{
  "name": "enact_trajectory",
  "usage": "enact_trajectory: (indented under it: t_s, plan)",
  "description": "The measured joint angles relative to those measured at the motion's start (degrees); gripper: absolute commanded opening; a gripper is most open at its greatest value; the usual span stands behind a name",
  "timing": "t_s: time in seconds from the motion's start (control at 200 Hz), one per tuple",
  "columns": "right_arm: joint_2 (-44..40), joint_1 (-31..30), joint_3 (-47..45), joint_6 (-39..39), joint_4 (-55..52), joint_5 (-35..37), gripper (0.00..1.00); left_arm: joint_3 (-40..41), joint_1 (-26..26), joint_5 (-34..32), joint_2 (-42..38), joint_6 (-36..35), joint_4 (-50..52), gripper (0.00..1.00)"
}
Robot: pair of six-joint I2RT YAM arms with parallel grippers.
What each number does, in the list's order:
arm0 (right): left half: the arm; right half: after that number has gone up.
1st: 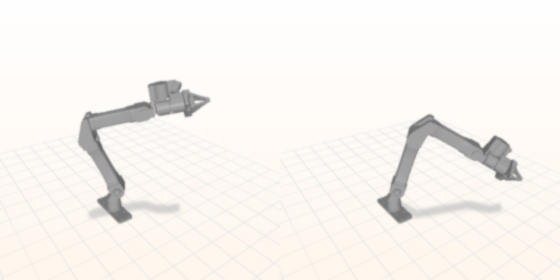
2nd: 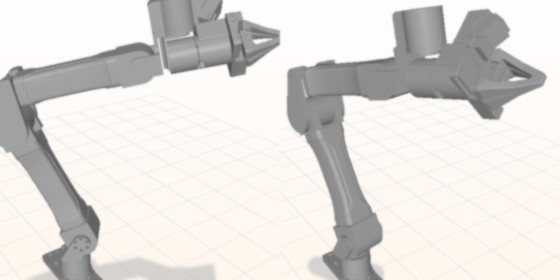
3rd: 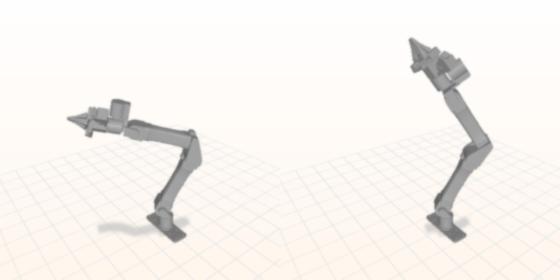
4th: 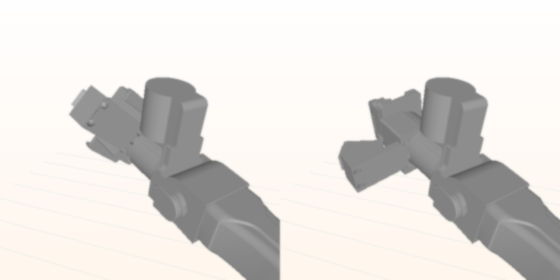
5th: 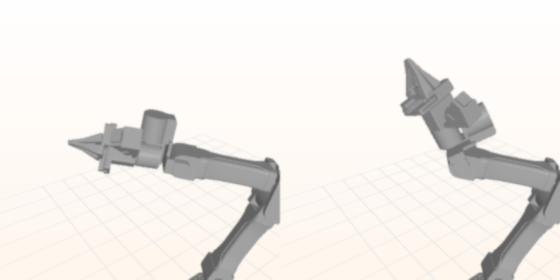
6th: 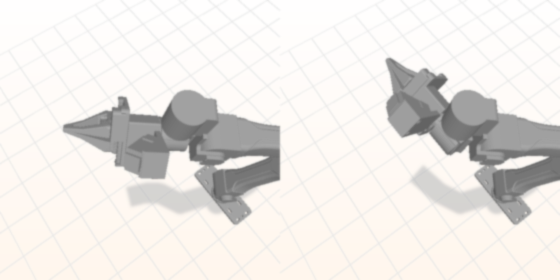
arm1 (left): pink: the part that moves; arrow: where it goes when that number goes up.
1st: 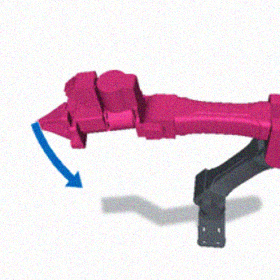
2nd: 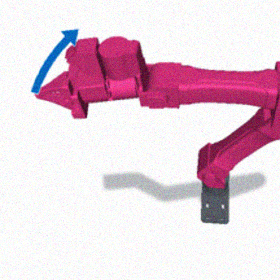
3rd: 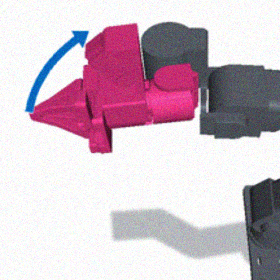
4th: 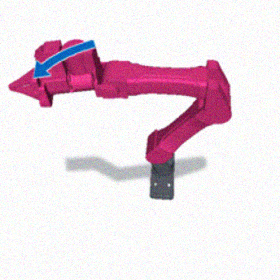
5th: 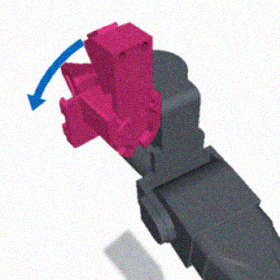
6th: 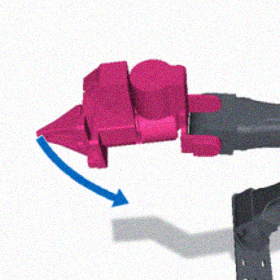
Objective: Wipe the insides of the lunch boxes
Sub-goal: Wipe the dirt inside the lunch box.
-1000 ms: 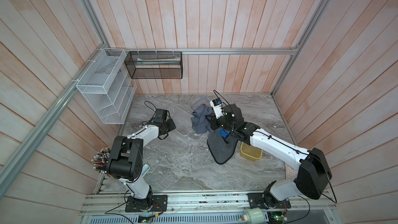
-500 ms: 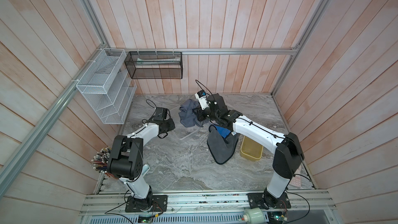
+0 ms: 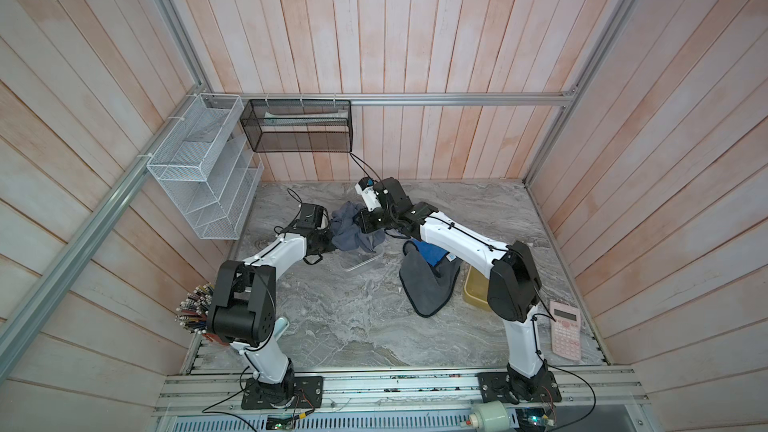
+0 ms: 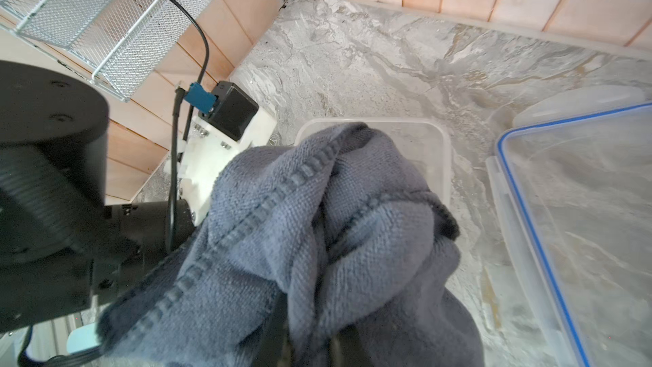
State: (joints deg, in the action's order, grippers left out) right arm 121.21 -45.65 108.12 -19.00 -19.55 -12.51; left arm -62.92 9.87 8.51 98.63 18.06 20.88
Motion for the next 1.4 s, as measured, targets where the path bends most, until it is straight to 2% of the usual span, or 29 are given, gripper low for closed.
enact_trajectory:
  t_s: [0.21,0.345,0.48,0.625,0.745,1.01,1.4]
  plan:
    - [11.0,0.7,9.5,-3.7,-6.0,-3.7,0.00,-0.2,0.0,1.5,0.4,-0.3,-0.2,0.17]
    - [12.8,1.9,9.1,-7.0,-7.1,-6.8,0.00,-0.2,0.0,1.6,0.4,-0.2,-0.3,0.12]
    - [12.7,2.4,5.9,-11.2,-3.6,-10.4,0.00,-0.2,0.0,1.8,0.4,0.9,-0.4,0.08]
    - [13.3,1.8,3.5,-14.7,-1.9,-13.7,0.00,-0.2,0.1,2.1,0.5,2.8,-1.4,0.02]
    - [14.2,0.5,4.0,-15.6,-1.7,-15.3,0.00,-0.2,0.1,2.2,0.7,4.6,-2.2,0.01]
    - [15.6,-2.3,5.1,-12.3,-6.5,-19.1,0.00,-0.5,0.0,-0.2,1.2,6.9,-2.0,0.00]
    - [15.5,-3.0,5.6,0.1,-14.5,-20.4,0.00,-3.2,0.5,-1.4,2.5,6.4,2.0,0.00]
